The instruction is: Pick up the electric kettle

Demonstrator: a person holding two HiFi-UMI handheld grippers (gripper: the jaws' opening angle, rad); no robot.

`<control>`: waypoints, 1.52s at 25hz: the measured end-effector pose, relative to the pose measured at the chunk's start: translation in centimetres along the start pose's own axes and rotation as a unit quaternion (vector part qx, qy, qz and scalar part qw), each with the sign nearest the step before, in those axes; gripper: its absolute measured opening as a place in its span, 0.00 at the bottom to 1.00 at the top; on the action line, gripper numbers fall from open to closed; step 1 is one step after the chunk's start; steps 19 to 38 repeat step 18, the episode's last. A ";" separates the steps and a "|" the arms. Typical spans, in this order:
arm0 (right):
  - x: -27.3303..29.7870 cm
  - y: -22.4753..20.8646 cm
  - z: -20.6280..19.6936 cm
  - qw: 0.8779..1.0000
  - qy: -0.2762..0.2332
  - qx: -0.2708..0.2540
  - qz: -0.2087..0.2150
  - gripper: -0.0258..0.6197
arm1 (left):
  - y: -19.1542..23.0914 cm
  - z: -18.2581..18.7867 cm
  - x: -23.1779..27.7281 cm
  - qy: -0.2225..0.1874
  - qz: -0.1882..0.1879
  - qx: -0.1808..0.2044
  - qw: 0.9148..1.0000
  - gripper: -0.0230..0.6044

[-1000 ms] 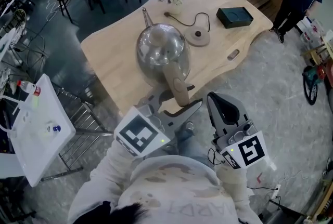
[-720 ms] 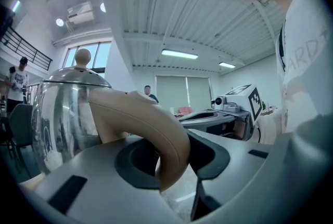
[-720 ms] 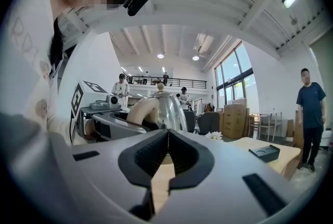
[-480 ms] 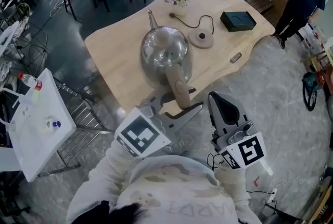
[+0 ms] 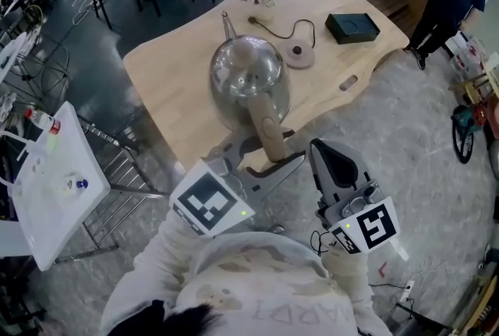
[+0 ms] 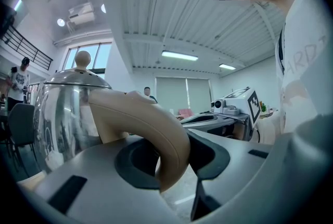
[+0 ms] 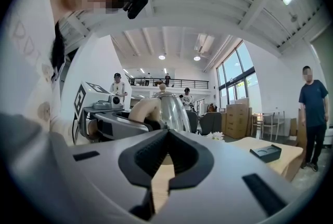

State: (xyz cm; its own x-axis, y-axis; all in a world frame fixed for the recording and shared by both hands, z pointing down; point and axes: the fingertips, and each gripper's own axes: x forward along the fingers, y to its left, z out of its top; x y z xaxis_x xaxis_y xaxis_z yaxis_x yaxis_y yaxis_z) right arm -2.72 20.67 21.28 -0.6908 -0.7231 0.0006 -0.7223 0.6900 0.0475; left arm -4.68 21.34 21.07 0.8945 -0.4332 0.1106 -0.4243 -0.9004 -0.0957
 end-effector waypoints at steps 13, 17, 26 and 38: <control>-0.8 0.2 0.3 1.000 -0.001 -0.002 0.004 0.07 | -0.8 0.8 0.3 -0.004 0.003 0.004 1.000 0.24; -1.4 0.2 0.3 1.000 -0.001 -0.001 0.004 0.06 | -1.5 0.8 0.5 -0.002 0.002 0.002 1.000 0.24; -1.6 0.2 0.3 1.000 -0.001 -0.001 0.005 0.07 | -1.7 0.8 0.6 -0.001 0.001 0.003 1.000 0.24; -1.6 0.2 0.3 1.000 -0.001 -0.001 0.005 0.07 | -1.7 0.8 0.6 -0.001 0.001 0.003 1.000 0.24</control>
